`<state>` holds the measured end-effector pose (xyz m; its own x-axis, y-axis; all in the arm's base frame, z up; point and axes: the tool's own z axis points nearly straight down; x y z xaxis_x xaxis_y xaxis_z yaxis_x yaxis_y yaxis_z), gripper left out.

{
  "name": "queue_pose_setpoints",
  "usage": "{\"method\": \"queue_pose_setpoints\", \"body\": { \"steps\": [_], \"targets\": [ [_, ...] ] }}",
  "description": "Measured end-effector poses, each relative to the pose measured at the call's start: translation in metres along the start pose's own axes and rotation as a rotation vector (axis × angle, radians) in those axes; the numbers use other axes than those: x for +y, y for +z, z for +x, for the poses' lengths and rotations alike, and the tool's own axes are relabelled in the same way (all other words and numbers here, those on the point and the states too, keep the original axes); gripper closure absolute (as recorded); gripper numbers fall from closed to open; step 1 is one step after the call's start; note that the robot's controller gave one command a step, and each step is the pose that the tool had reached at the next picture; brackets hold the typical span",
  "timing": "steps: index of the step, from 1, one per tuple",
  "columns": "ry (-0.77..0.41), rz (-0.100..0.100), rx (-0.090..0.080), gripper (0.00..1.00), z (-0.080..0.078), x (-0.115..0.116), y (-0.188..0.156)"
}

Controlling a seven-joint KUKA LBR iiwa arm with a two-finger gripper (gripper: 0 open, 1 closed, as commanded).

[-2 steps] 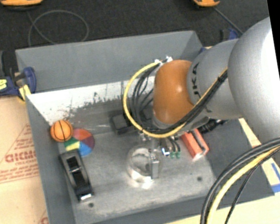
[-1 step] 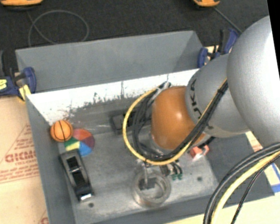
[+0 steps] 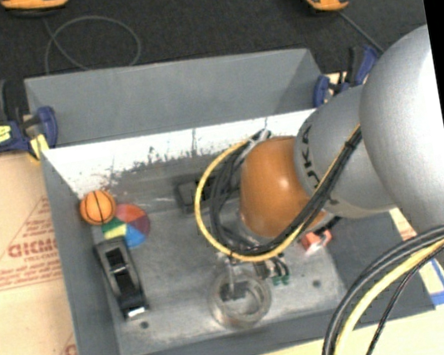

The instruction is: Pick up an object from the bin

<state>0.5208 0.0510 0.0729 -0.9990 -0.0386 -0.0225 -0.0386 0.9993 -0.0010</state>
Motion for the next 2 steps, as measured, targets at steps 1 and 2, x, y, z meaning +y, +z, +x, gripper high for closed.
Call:
{"method": "queue_pose_setpoints", "body": {
  "steps": [1, 2],
  "targets": [
    [0.000, 0.000, 0.002, 1.00, 0.000, 0.000, -0.005],
    [0.000, 0.000, 0.010, 1.00, 0.000, 0.000, -0.025]
  ]
}}
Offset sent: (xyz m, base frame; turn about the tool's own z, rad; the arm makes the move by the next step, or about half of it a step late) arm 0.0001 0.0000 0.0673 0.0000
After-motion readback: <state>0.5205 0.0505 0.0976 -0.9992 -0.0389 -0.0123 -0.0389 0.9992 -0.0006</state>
